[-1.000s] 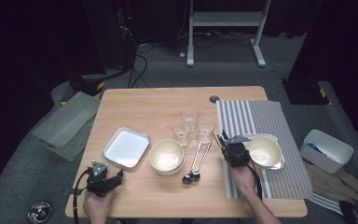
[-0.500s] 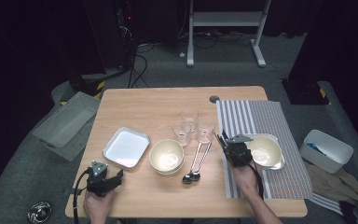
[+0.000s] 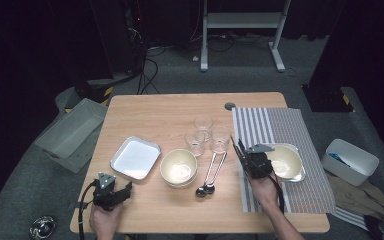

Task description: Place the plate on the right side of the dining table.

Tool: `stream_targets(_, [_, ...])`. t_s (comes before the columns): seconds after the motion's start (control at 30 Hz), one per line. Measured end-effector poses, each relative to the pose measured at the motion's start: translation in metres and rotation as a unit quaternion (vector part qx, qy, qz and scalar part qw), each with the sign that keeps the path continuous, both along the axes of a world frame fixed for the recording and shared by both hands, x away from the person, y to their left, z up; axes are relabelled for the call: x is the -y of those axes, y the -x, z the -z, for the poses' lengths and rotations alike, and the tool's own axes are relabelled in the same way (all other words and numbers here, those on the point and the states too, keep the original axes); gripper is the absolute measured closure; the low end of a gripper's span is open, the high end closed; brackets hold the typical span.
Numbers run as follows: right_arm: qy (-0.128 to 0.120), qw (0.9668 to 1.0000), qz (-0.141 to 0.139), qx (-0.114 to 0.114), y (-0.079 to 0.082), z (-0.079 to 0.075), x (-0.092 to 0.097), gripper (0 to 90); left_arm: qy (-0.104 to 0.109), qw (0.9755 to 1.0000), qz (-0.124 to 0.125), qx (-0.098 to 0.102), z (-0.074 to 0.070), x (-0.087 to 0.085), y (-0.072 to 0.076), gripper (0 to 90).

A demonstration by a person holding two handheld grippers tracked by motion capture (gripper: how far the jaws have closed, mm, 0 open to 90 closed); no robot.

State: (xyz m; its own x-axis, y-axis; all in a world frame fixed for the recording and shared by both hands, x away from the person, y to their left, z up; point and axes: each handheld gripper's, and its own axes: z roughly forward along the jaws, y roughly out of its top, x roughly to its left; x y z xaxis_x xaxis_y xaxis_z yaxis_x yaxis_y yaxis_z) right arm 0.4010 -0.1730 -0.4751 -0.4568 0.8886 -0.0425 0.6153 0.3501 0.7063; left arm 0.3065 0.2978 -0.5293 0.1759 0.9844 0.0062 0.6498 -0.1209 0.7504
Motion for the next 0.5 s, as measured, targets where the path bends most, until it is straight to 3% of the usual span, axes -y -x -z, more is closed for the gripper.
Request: stream_targets(0.5, [-0.008, 0.9999, -0.006, 0.014, 0.0041, -0.0100, 0.0040, 90.0, 0.000, 1.0000, 0.000, 0.000, 0.0000, 0.0000, 0.0000, 30.9])
